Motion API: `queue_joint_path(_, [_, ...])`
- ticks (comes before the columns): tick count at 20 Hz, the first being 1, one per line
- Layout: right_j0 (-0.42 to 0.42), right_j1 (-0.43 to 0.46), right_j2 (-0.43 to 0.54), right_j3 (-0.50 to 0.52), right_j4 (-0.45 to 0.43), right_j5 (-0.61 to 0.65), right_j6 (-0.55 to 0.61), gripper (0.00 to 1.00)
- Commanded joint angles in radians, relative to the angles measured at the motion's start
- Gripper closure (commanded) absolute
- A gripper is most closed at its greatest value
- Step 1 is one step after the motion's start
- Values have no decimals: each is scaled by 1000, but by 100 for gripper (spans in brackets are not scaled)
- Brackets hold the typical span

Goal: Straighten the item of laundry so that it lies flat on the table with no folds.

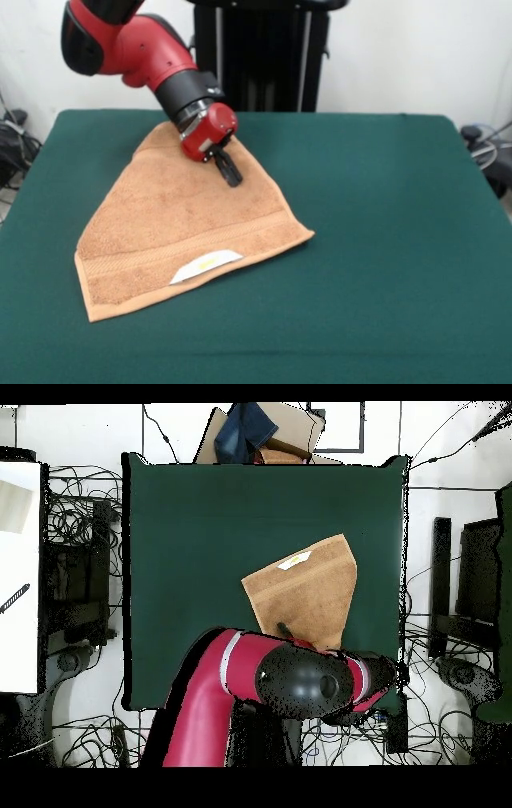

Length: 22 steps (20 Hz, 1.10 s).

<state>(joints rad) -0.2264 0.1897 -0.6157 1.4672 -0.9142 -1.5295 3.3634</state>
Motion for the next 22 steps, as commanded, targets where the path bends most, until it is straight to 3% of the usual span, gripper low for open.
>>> queue_joint_path(1, [25, 126, 348, -301, 196, 310, 114, 100])
queue_joint_path(22, [36, 99, 389, -271, 263, 344, 111, 100])
